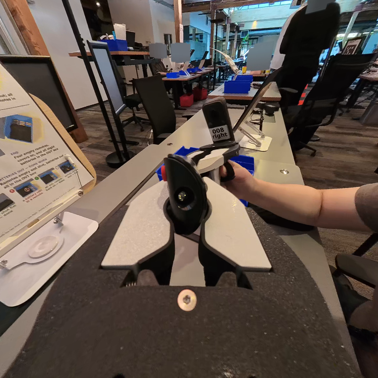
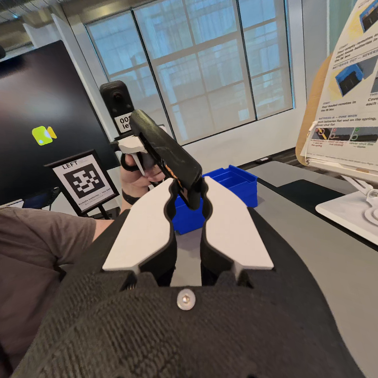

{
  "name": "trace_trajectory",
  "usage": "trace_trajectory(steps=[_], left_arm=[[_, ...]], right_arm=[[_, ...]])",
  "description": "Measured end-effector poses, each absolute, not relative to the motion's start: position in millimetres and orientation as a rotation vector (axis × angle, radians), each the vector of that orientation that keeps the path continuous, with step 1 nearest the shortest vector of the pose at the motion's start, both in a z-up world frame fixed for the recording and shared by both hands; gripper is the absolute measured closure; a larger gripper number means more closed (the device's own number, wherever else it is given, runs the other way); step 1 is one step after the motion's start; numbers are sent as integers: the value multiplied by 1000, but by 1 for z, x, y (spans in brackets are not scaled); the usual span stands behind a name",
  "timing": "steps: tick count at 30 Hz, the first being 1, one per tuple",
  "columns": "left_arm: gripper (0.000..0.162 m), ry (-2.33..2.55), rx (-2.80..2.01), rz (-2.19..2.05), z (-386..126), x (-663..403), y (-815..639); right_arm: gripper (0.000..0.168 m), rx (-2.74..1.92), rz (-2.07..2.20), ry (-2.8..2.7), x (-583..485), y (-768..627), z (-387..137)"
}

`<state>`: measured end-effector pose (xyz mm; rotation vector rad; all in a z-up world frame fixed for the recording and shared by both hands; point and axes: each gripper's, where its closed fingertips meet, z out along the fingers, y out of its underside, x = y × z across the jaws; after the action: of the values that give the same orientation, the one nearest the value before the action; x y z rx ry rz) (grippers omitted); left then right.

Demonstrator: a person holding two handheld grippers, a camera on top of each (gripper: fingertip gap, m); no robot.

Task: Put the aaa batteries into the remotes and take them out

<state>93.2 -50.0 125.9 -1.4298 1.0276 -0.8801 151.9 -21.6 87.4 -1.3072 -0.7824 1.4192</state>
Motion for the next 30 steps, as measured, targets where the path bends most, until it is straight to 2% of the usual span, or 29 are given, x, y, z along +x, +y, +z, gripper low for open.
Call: trace_trajectory(steps=[10,15,30], left_arm=[[140,947,-1419,-829,126,94,-37],[140,912,-1437,-850,124,93,-32],[140,913,-1441,-840,116,106,-31]], right_arm=[[146,-1310,1355,-527,168,-2,90],[138,-1333,1307,-508,167,-1,90],[135,-1397,1247,-446,166,5,80]])
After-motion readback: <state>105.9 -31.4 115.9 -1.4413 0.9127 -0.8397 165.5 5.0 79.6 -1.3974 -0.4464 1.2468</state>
